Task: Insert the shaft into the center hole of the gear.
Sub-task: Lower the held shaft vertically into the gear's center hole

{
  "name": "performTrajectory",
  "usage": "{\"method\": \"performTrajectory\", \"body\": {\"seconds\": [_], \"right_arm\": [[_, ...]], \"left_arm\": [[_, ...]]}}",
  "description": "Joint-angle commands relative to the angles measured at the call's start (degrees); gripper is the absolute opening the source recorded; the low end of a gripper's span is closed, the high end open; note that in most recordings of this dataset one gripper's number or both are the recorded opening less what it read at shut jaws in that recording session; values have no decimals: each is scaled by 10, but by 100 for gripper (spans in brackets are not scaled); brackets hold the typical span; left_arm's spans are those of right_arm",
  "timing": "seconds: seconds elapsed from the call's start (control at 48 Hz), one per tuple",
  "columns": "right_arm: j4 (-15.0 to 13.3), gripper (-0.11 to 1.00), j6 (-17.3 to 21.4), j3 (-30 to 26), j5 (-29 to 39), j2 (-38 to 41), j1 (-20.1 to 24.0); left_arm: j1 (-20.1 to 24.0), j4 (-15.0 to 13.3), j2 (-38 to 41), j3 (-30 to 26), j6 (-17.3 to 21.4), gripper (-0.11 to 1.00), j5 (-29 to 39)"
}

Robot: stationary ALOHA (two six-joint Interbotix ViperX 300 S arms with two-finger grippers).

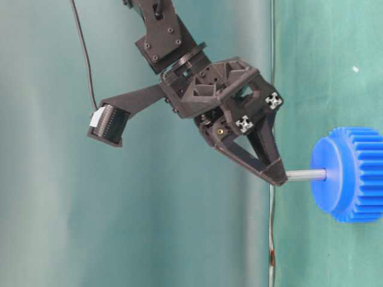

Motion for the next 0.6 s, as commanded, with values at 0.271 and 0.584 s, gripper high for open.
{"method": "performTrajectory", "body": {"seconds": [0.271, 0.584], "right_arm": [[1, 16, -1, -5, -3, -11, -3], [3, 16, 4, 0, -21, 20, 2]], "left_arm": [[-1, 2, 4, -15, 1, 0, -3], [-1, 2, 4, -15, 1, 0, -2]]}}
